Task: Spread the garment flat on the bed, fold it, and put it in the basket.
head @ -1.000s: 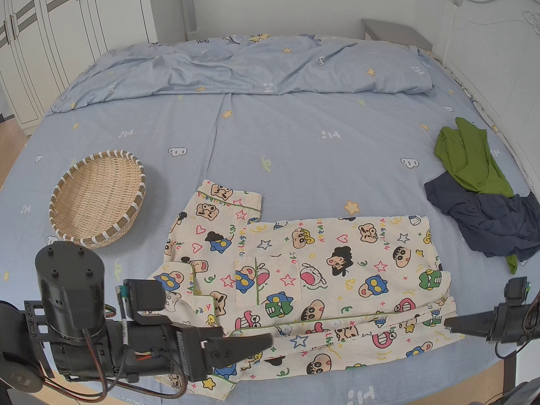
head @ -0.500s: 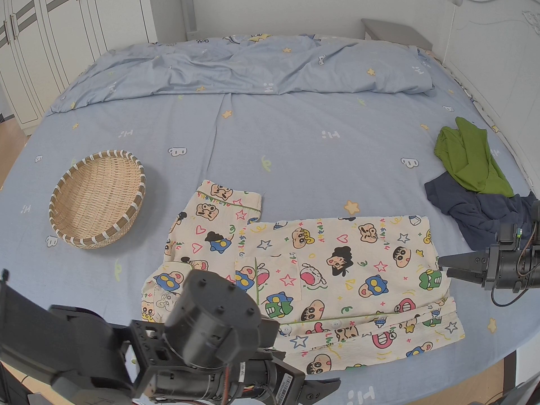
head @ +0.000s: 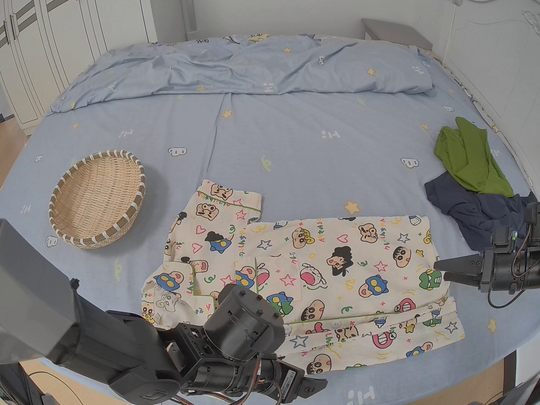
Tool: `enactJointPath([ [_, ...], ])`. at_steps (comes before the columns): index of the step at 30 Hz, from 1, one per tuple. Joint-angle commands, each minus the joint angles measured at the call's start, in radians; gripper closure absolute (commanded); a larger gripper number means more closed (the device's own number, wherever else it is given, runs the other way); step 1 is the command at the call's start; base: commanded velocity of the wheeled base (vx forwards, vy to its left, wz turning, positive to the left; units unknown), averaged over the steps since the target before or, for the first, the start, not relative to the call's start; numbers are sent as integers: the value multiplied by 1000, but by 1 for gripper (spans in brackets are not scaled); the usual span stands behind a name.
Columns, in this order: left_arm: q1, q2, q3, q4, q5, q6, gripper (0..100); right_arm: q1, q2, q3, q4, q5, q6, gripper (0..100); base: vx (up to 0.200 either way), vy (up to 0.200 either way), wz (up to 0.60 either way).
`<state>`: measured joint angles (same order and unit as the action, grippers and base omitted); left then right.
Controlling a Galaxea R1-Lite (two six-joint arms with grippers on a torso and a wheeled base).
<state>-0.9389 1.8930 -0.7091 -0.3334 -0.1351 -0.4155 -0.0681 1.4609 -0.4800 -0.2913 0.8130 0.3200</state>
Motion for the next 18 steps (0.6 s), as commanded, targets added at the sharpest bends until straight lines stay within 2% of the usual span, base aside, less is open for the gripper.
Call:
enactJointPath([
  [1,6,51,-13,-15,0,-5,0,10,24,9,0,0,-2,0,0,0,0],
  [7,17,63,-36,-26,-1,-42,0,48,56,15,0,-2,-13,0,0,0,0],
  [13,63,71,-69,-42,-1,-66,0,88,76,40,0,-14,-52,0,0,0,0],
  [15,86,69,-69,-88,-1,-81,0,129,113,60,-2,-61,-99,0,0,0,0],
  [18,92,69,-66,-122,-1,-92,0,145,136,70,-3,-92,-130,0,0,0,0],
])
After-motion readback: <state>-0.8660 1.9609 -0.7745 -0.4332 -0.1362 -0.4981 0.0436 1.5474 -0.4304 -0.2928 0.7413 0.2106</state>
